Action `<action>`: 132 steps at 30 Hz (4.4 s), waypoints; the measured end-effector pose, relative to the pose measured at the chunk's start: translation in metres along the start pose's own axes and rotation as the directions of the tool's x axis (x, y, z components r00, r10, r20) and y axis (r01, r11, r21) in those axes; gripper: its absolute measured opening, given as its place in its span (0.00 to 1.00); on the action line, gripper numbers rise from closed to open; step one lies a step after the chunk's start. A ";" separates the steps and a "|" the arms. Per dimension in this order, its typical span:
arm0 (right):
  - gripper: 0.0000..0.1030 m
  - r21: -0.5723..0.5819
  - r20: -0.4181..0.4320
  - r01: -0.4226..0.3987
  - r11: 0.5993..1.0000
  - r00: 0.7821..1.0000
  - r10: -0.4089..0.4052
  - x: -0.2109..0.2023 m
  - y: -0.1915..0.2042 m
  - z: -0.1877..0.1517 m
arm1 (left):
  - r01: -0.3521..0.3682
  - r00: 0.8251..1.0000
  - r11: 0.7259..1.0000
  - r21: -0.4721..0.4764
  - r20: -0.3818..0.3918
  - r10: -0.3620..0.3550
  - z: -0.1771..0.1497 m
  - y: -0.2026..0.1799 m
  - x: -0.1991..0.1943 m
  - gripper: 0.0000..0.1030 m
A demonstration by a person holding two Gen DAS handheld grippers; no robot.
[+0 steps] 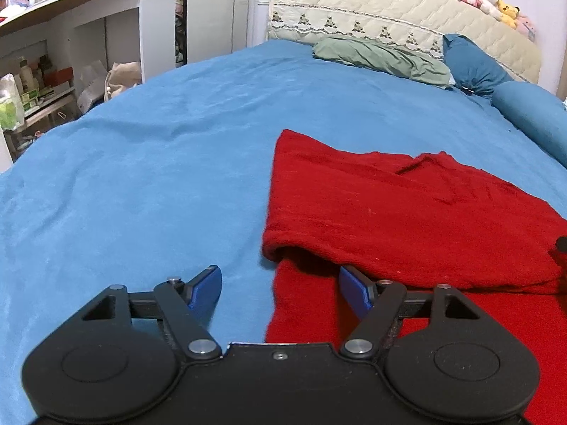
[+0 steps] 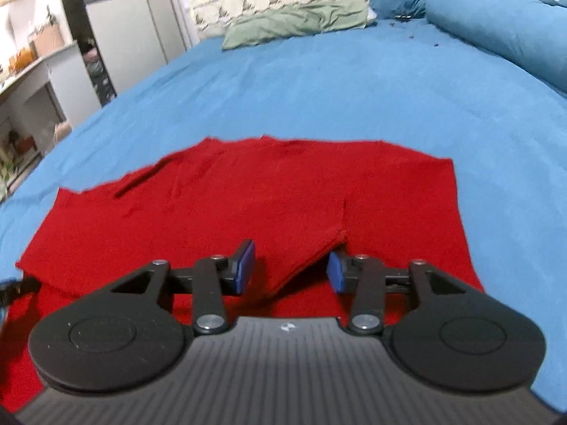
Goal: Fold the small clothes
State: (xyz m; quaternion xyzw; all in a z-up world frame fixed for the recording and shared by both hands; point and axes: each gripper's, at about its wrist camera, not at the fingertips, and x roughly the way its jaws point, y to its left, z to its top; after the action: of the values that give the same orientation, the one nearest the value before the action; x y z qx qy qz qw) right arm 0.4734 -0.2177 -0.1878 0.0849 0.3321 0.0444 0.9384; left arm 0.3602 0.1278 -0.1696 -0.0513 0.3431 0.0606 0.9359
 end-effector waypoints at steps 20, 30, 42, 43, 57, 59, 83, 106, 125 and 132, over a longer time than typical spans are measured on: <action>0.20 0.016 0.032 0.115 0.993 0.993 -0.115 -0.022 -0.060 0.007 | -0.056 0.998 0.998 -0.002 -0.022 0.056 0.007 0.011 -0.003 0.65; 0.84 -0.087 0.144 0.084 0.993 0.987 -0.071 -0.054 -0.034 0.001 | 0.142 0.986 0.974 0.176 0.060 -0.155 0.026 -0.055 -0.011 0.78; 0.84 -0.063 0.045 0.096 0.993 0.995 -0.094 -0.003 -0.042 -0.022 | 0.168 0.986 0.973 0.160 -0.036 -0.164 0.007 -0.058 0.015 0.78; 0.84 -0.062 0.041 0.097 0.993 0.995 -0.095 -0.002 -0.042 -0.021 | 0.165 0.986 0.973 0.163 -0.036 -0.161 0.007 -0.059 0.015 0.78; 0.85 -0.031 0.123 0.015 0.999 0.992 -0.011 -0.127 -0.037 0.012 | 0.121 0.992 0.967 0.226 0.017 -0.128 0.035 -0.071 -0.103 0.78; 0.90 -0.042 0.144 0.003 0.999 0.990 0.004 -0.164 -0.034 0.018 | 0.121 0.991 0.968 0.220 0.035 -0.132 0.036 -0.070 -0.139 0.83; 1.00 -0.042 -0.037 -0.004 0.999 0.999 0.002 -0.371 -0.014 -0.127 | 0.121 0.989 0.992 0.043 -0.086 -0.117 -0.102 0.005 -0.300 0.97; 0.85 0.012 -0.206 0.206 0.979 0.958 -0.199 -0.314 -0.016 -0.235 | 0.079 0.978 0.997 0.001 -0.195 -0.077 -0.174 0.036 -0.231 0.64; 0.20 0.040 -0.150 0.137 0.990 0.980 -0.130 -0.322 -0.021 -0.217 | 0.076 0.985 0.995 0.065 -0.158 -0.065 -0.149 0.018 -0.257 0.06; 0.19 0.202 -0.021 -0.030 0.979 0.999 0.035 -0.359 -0.039 -0.143 | 0.184 0.983 0.982 -0.032 -0.009 -0.185 -0.066 0.019 -0.286 0.06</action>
State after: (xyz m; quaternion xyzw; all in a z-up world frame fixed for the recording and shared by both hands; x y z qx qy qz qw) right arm 0.1057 -0.2881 -0.0836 0.1843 0.3451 0.0271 0.9199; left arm 0.0993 0.1147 -0.0354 -0.0977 0.3416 -0.0214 0.9345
